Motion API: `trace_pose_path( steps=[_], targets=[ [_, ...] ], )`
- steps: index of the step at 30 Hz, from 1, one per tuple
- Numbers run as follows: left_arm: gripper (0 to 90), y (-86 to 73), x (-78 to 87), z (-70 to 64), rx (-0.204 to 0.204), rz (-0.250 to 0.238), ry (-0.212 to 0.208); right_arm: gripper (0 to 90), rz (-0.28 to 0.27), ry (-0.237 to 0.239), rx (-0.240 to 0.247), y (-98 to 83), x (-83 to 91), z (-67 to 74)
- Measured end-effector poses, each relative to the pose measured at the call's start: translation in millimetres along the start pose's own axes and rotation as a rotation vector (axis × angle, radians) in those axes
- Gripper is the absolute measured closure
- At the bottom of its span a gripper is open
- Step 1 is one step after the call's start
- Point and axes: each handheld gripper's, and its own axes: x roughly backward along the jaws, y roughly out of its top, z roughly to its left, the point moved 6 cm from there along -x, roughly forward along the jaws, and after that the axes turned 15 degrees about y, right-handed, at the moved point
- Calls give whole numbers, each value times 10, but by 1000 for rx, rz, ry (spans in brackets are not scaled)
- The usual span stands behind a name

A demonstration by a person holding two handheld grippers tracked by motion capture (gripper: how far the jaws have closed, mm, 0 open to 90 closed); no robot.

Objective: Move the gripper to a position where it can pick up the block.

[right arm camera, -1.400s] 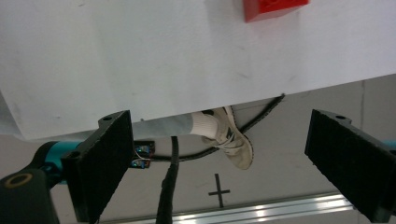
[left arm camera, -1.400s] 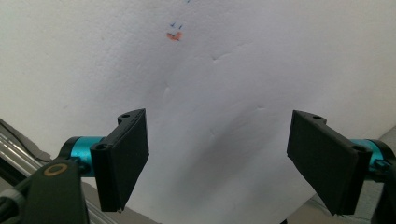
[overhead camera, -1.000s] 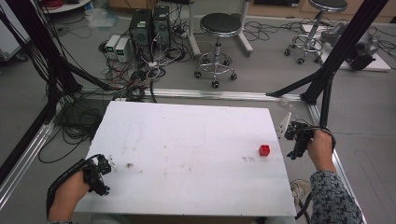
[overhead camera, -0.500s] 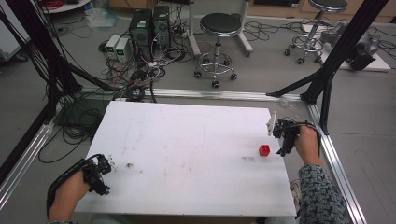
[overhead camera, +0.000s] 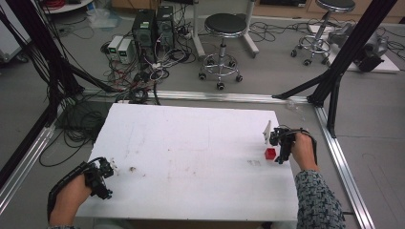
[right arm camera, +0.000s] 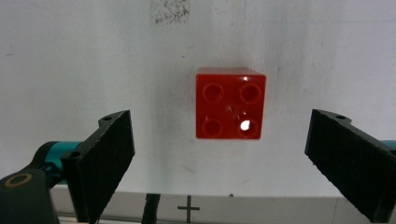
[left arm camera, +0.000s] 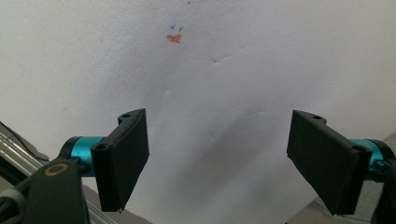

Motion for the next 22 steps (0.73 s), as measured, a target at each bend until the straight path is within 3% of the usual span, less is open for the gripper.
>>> trace_pose_path(
  steps=[7, 22],
  targets=[
    [212, -3, -8, -4, 5, 0, -5, 75, 13, 19, 13, 58, -101, -63],
    [212, -15, -29, -4, 12, 0, -12, 75, 14, 28, 6, 84, -135, -95]
  ],
)
